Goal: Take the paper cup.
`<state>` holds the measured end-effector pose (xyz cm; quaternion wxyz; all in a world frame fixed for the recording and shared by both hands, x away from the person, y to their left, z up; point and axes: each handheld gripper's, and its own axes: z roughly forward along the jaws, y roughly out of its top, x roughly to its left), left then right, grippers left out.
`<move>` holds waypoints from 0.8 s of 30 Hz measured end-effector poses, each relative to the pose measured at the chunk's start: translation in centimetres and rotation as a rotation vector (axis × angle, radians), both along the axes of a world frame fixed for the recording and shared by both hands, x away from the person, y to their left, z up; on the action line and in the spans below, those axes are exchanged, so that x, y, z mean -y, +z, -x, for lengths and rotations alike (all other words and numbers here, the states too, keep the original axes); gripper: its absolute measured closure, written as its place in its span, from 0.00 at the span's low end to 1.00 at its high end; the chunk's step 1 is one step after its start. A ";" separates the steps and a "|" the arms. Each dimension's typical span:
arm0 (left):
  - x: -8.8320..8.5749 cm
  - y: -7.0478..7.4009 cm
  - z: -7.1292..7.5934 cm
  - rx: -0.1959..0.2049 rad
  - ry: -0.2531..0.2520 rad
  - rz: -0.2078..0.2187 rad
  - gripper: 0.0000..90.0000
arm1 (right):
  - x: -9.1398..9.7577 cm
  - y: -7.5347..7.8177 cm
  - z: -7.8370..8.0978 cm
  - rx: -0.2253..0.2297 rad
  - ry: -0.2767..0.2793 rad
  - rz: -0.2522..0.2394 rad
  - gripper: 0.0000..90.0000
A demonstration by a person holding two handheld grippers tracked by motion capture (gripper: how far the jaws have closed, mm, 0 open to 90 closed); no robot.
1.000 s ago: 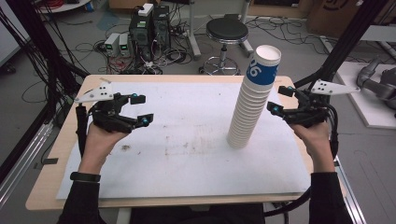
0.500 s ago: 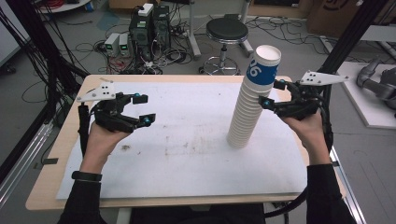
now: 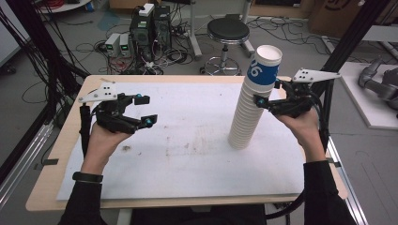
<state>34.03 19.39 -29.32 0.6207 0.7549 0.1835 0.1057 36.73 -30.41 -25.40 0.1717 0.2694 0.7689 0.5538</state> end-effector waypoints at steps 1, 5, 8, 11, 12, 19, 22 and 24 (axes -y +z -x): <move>0.1 0.0 0.0 -0.002 -0.003 -0.005 0.23 | 0.0 0.0 -0.1 -0.001 0.000 -0.005 0.14; 0.2 -0.1 0.0 -0.004 -0.007 -0.005 0.23 | -0.1 -0.1 -0.2 -0.009 0.003 -0.009 0.14; 0.4 -0.1 -0.1 -0.007 -0.011 -0.010 0.23 | -0.3 -0.1 -0.1 -0.014 -0.008 -0.017 0.14; 0.7 -0.1 -0.1 -0.010 -0.015 -0.011 0.23 | -0.4 -0.1 -0.2 -0.009 -0.008 -0.019 0.14; 0.7 -0.1 -0.1 -0.010 -0.015 -0.011 0.23 | -0.4 -0.1 -0.2 -0.009 -0.008 -0.019 0.14; 1.1 -0.2 -0.1 -0.014 -0.030 -0.025 0.23 | -0.2 -0.1 -0.4 -0.010 -0.002 -0.020 0.14; 1.4 -0.3 -0.1 -0.018 -0.034 -0.029 0.23 | -0.3 -0.2 -0.4 -0.010 -0.006 -0.023 0.14; 1.5 -0.3 -0.1 -0.017 -0.036 -0.029 0.23 | -0.3 -0.2 -0.4 -0.009 -0.005 -0.022 0.14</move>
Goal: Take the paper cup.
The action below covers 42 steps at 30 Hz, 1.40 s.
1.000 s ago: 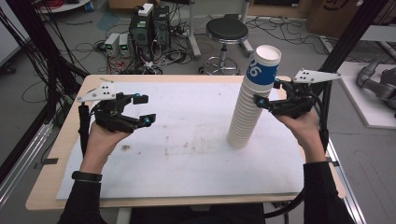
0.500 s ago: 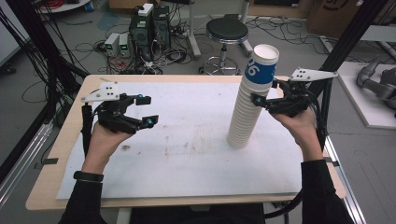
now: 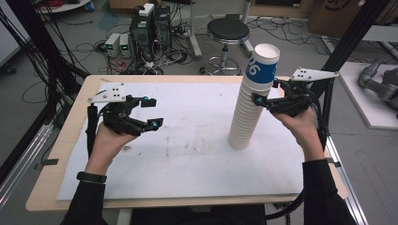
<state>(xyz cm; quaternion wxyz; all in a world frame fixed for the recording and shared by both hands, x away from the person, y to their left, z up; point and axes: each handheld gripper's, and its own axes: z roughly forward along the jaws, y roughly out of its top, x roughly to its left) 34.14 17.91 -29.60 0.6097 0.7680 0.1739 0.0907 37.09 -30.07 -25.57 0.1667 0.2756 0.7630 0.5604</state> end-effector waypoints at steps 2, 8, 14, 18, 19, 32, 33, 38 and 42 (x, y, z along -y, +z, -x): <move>0.0 0.0 0.0 0.000 0.000 0.000 0.23 | 0.0 0.1 0.1 0.000 0.002 0.005 0.14; 0.3 0.0 0.0 0.001 -0.001 0.002 0.23 | 0.1 0.1 0.1 0.002 0.004 0.010 0.14; 0.4 0.2 0.1 0.005 -0.005 0.005 0.23 | 0.1 0.0 0.2 0.004 0.002 0.007 0.14; 0.5 0.3 0.1 0.005 -0.005 0.012 0.23 | 0.3 -0.1 0.2 0.009 0.005 0.002 0.14; 0.6 0.5 0.0 0.007 -0.005 0.015 0.23 | 0.3 -0.1 0.2 0.009 0.005 0.002 0.14; 4.5 4.9 -1.3 0.088 -0.024 0.036 0.23 | 0.4 -0.1 0.1 0.009 0.015 0.004 0.14; 4.8 5.3 -1.5 0.093 -0.023 0.035 0.23 | 0.5 -0.1 0.1 0.009 0.015 0.004 0.14; 6.3 6.7 -2.3 0.095 -0.040 0.059 0.23 | 0.4 -0.1 0.1 0.010 0.015 0.004 0.14; 8.2 8.3 -3.2 0.099 -0.063 0.067 0.23 | 0.4 -0.1 0.1 0.010 0.016 0.002 0.14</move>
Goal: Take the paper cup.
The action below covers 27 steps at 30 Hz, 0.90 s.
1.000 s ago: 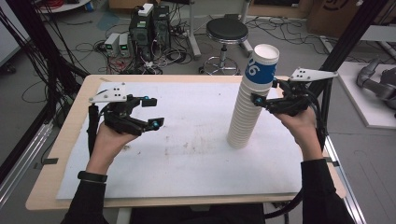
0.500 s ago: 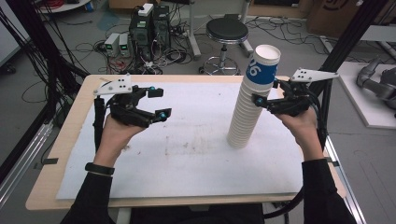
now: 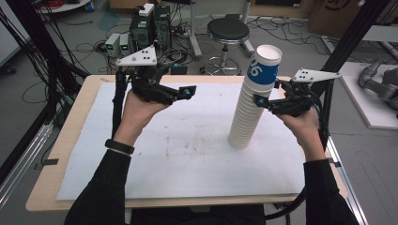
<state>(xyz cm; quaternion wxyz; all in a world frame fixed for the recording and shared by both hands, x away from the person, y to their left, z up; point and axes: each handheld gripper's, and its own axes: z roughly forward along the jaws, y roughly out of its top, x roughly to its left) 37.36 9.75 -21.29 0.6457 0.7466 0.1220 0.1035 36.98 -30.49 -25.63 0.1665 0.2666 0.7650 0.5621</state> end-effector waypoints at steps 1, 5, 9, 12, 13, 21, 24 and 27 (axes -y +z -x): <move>0.3 0.3 -0.2 -0.001 -0.007 0.005 0.23 | 0.0 0.0 0.0 -0.002 0.000 0.000 0.14; 1.4 1.2 -0.7 0.004 -0.012 0.005 0.23 | 0.1 0.0 0.0 0.000 0.003 0.002 0.14; 3.3 2.5 -1.4 0.007 -0.035 -0.001 0.23 | 0.0 0.0 0.0 0.002 0.003 0.003 0.14; 4.2 3.0 -1.6 0.016 -0.044 -0.004 0.23 | 0.0 0.0 0.0 0.001 0.003 0.003 0.14; 4.9 3.3 -1.8 0.021 -0.045 -0.005 0.22 | 0.0 0.0 0.0 0.003 0.004 0.004 0.14; 7.4 4.3 -2.7 0.015 -0.070 0.008 0.21 | 0.0 0.0 0.1 0.000 0.005 0.005 0.14; 9.0 4.8 -3.1 0.014 -0.080 0.012 0.21 | 0.0 0.0 0.0 0.002 0.007 0.005 0.15; 9.8 4.9 -3.3 0.008 -0.098 0.022 0.19 | 0.0 0.0 0.1 -0.002 0.008 0.004 0.15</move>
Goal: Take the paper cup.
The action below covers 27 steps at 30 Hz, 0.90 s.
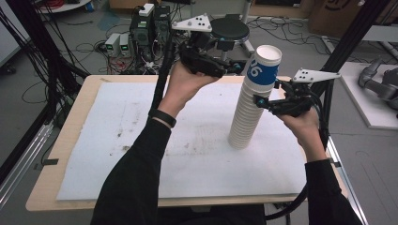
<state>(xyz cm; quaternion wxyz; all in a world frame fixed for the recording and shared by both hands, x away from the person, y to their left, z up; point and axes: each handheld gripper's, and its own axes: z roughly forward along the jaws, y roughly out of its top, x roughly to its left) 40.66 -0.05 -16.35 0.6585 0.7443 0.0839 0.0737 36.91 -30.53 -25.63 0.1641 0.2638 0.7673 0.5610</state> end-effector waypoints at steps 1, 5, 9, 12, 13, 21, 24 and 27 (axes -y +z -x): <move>0.4 0.1 -0.1 -0.003 -0.007 -0.002 0.19 | 0.0 0.0 0.0 0.000 0.000 0.000 0.15; 1.8 0.3 -0.3 -0.006 -0.023 0.002 0.19 | 0.0 0.0 0.0 0.001 0.002 0.002 0.15; 2.8 0.5 -0.6 -0.018 -0.033 0.006 0.19 | 0.0 0.0 0.0 0.004 0.003 0.005 0.15; 3.6 0.6 -1.0 -0.034 -0.047 0.013 0.19 | 0.0 0.0 0.0 0.001 0.004 0.006 0.15; 4.1 0.7 -1.3 -0.035 -0.048 0.012 0.19 | 0.0 0.0 -0.1 0.004 0.004 0.007 0.15; 6.0 0.6 -1.7 -0.049 -0.056 -0.023 0.19 | 0.0 0.0 0.0 0.002 0.006 0.009 0.15; 6.8 0.5 -1.7 -0.055 -0.064 -0.036 0.19 | 0.0 0.0 0.0 0.004 0.007 0.012 0.15; 7.0 0.4 -1.9 -0.062 -0.060 -0.039 0.19 | 0.1 0.0 0.0 0.004 0.008 0.013 0.15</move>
